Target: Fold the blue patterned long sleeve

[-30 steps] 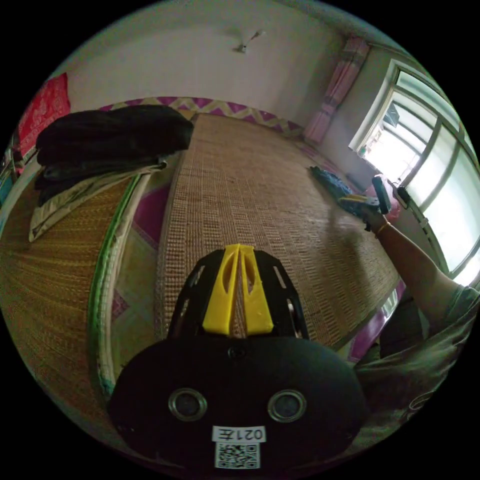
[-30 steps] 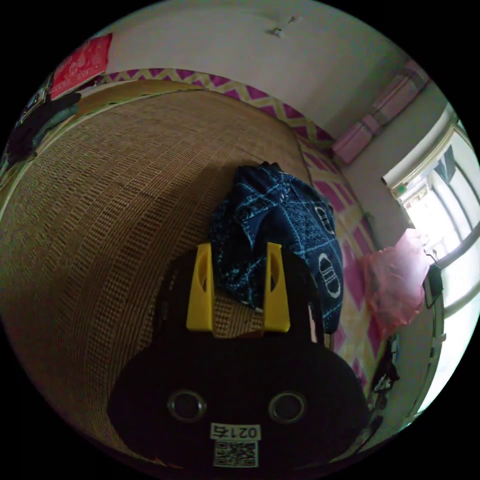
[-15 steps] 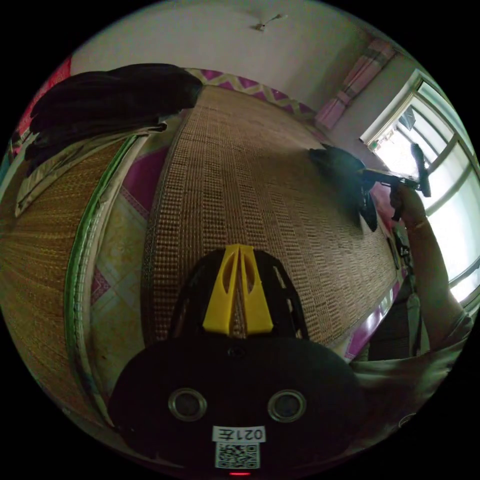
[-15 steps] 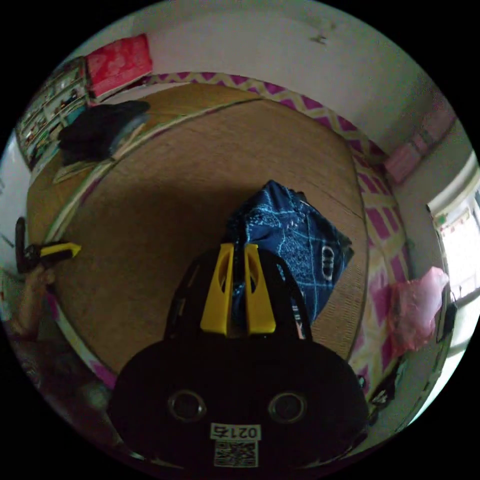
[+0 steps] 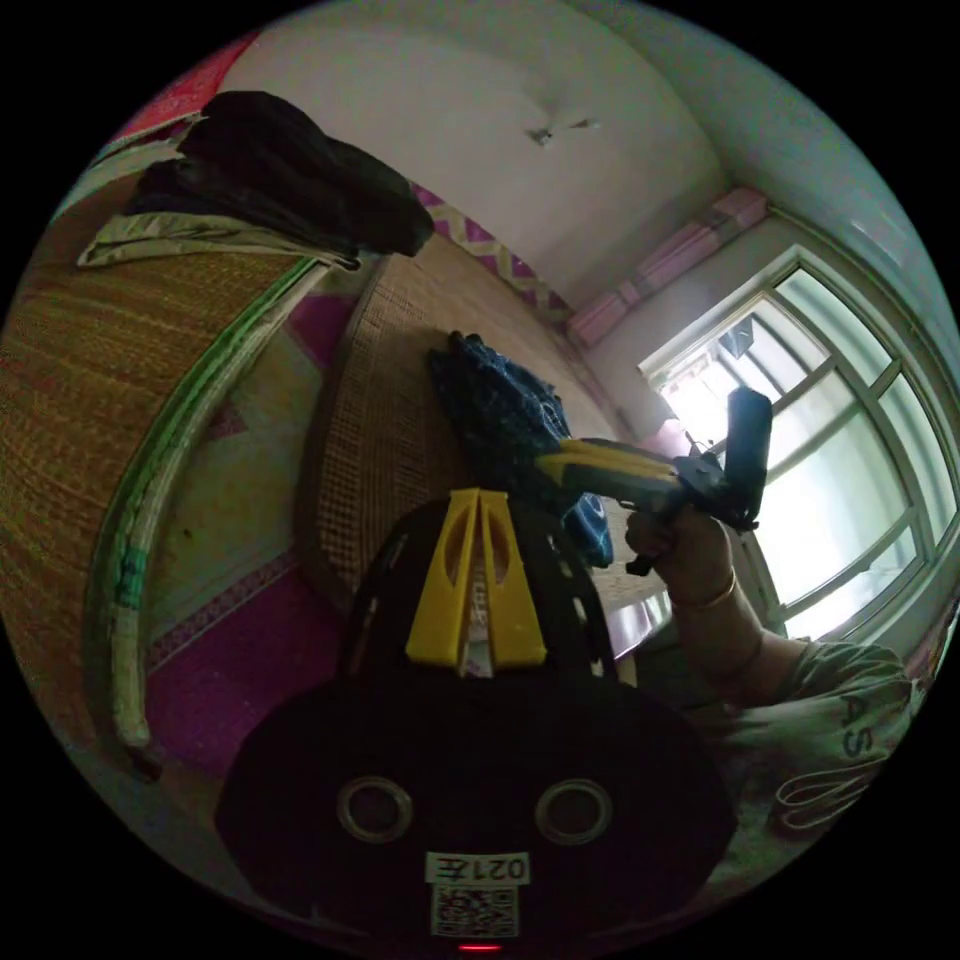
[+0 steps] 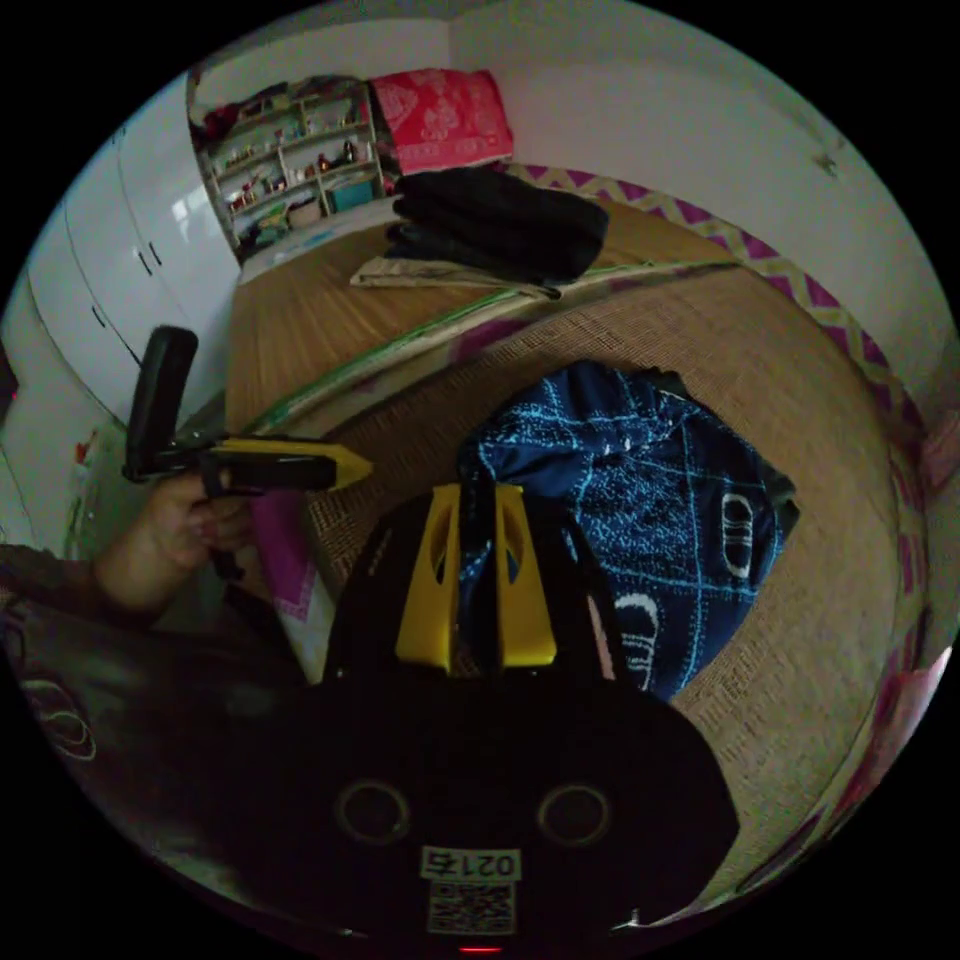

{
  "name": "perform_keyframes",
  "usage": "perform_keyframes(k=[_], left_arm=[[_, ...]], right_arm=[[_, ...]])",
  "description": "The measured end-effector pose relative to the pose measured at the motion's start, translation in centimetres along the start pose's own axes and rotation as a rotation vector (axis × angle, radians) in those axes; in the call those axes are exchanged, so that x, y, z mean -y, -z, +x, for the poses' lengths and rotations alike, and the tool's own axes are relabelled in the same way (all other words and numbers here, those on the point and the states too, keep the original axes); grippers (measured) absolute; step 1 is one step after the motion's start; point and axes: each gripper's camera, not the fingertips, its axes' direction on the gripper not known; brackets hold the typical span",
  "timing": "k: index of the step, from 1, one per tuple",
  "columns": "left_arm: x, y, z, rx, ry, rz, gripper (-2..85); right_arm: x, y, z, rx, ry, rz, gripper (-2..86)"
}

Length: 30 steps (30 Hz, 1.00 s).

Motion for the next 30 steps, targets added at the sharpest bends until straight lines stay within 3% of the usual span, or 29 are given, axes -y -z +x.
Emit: perform_keyframes(k=[3, 8, 18, 25, 30], left_arm=[[-0.3, 0.4, 0.1, 0.011, -0.012, 0.004, -1.0], [-0.3, -1.2, 0.7, -0.007, -0.023, -0.030, -1.0], [0.3, -3.0, 0.6, 0.042, -0.006, -0.048, -1.0], [1.8, -4.2, 0.9, 0.040, -0.028, -0.060, -1.0], [4.0, -6.6, 2.2, 0.072, -0.102, -0.084, -1.0]], right_arm=[[-3.0, 2.3, 1.6, 0.065, -0.015, 0.044, 9.7], [-5.9, 2.0, 1.0, -0.001, 0.064, 0.012, 11.0], [-8.4, -0.4, 2.0, -0.117, 0.126, -0.006, 3.5], [-13.6, 7.2, 13.3, 0.241, -0.138, 0.254, 0.2], [-23.5, 16.1, 26.4, 0.471, -0.406, 0.514, 0.1]])
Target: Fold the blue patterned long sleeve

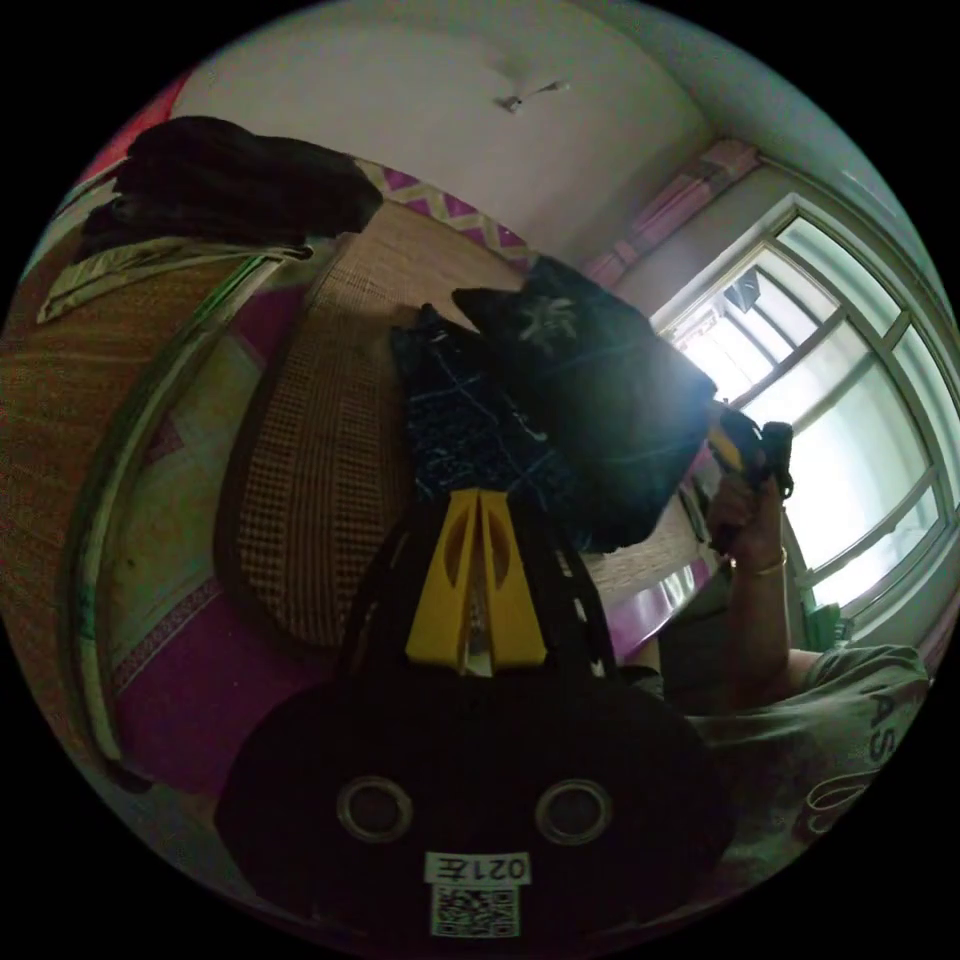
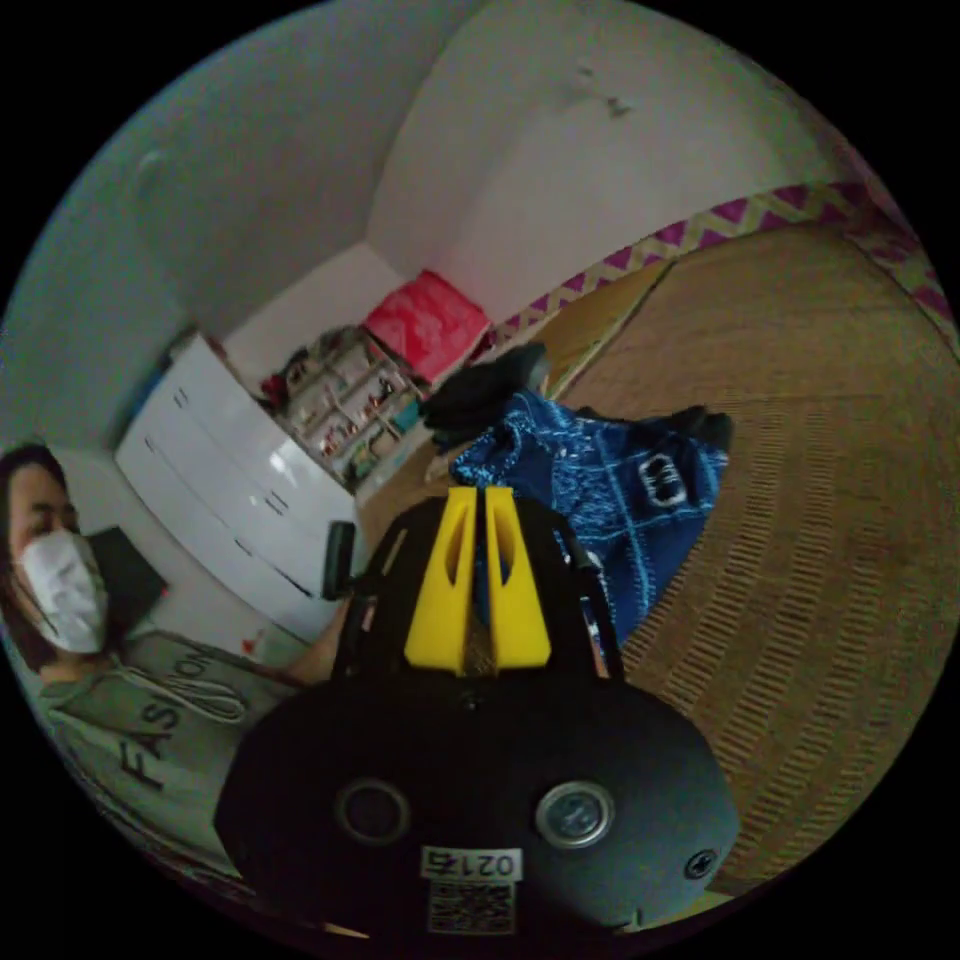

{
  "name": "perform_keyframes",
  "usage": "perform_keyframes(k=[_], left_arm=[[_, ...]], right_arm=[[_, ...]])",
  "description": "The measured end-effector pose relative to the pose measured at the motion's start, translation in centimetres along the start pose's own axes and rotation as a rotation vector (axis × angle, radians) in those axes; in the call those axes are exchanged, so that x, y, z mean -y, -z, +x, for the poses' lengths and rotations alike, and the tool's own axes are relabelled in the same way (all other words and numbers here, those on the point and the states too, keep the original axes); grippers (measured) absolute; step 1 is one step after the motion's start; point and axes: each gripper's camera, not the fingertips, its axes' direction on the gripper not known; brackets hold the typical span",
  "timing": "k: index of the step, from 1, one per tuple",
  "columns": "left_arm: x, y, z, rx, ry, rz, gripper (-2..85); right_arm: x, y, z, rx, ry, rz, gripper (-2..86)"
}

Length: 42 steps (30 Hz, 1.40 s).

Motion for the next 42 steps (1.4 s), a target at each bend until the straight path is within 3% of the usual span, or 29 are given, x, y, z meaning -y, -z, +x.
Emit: perform_keyframes(k=[6, 8, 12, 14, 17, 20, 24, 32, 37, 42], left_arm=[[2.5, -3.1, -1.0, 0.088, -0.010, -0.103, -1.0], [3.3, -3.4, -1.2, 0.076, -0.023, -0.121, -1.0], [4.8, -3.7, -1.4, 0.099, -0.055, -0.132, -0.9], [5.7, -3.1, -1.7, 0.081, -0.063, -0.130, -0.8], [8.2, -0.3, -1.3, 0.015, -0.127, 0.015, -0.3], [13.6, -0.5, -1.0, 0.086, -0.222, 0.031, 2.9], [23.0, -5.6, -4.6, -0.023, -0.182, -0.091, 8.8], [34.1, -14.6, -11.4, 0.001, -0.091, -0.312, 10.1], [37.2, -16.1, -14.1, -0.039, 0.004, -0.326, 1.8], [37.9, -12.0, -16.3, -0.415, 0.022, -0.177, -0.6]], right_arm=[[-6.5, 18.5, 10.9, -0.082, -0.268, 0.260, 0.2], [-9.7, 21.2, 14.6, -0.128, -0.354, 0.236, 0.4], [-16.5, 21.9, 21.4, 0.018, -0.550, 0.155, 1.6], [-17.1, 23.4, 20.8, 0.036, -0.511, 0.214, 2.7], [-14.2, 25.6, 18.0, -0.113, -0.365, 0.249, 5.5], [-7.7, 23.8, 16.9, -0.284, -0.194, 0.150, 7.7], [1.9, 17.6, 21.0, -0.439, -0.084, -0.054, 9.5], [9.5, 9.9, 32.1, -0.386, -0.266, -0.305, 11.0], [9.2, 7.9, 33.2, -0.304, -0.304, -0.284, 2.1], [7.2, 9.5, 30.5, -0.040, -0.347, -0.035, -0.2]])
